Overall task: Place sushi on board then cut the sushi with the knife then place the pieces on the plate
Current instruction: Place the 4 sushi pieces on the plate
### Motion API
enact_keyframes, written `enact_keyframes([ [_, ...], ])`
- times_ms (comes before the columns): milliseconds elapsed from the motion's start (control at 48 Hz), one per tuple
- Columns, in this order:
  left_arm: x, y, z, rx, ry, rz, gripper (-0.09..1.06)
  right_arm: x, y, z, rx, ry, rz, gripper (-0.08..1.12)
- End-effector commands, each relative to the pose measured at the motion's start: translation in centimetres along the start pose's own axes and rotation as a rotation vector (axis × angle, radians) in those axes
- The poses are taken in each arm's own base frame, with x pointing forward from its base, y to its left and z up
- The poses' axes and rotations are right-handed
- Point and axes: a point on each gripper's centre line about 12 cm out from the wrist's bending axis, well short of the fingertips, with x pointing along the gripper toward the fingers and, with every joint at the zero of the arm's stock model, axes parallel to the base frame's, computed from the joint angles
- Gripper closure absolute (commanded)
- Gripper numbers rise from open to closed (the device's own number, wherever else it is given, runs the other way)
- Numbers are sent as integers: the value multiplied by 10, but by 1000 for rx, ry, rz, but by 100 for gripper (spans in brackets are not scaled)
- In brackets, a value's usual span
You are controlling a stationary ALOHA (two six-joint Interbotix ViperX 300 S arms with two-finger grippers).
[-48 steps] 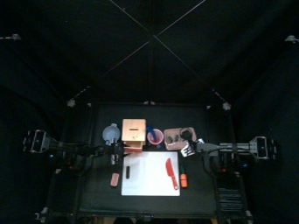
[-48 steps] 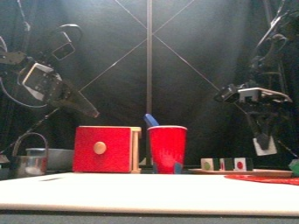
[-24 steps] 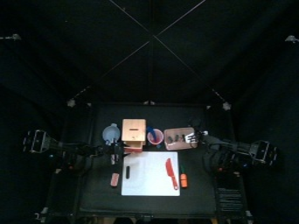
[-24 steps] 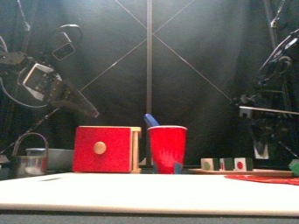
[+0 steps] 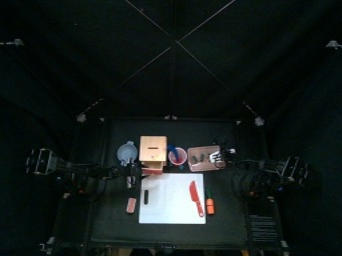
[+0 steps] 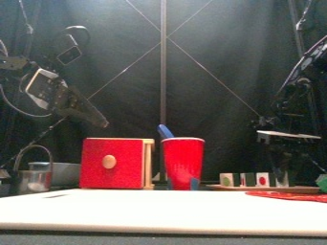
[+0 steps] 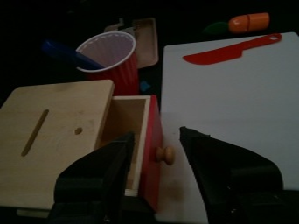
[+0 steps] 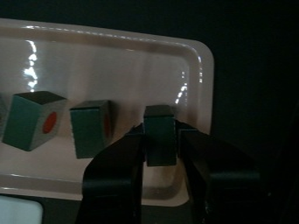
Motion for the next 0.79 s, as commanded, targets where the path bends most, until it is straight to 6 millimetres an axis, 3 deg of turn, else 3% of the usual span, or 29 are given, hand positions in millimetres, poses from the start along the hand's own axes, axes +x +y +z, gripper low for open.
enact_keyframes([
  [21,1,2,5,-3,-19,7,13,-3,4,5,9,-17,20,34],
  [208,2,0,8,-4,-26,0,13,-4,0,0,18,-6,11,23],
  [375,2,-1,11,-4,-33,-1,13,-18,1,3,23,-36,28,22],
  [625,5,0,17,-3,-47,3,13,-80,8,13,26,-170,148,22],
  [708,6,2,18,-5,-51,8,13,-98,25,5,-35,-220,288,22],
  [792,6,1,19,-7,-53,6,13,-119,54,-15,-159,-250,494,22],
])
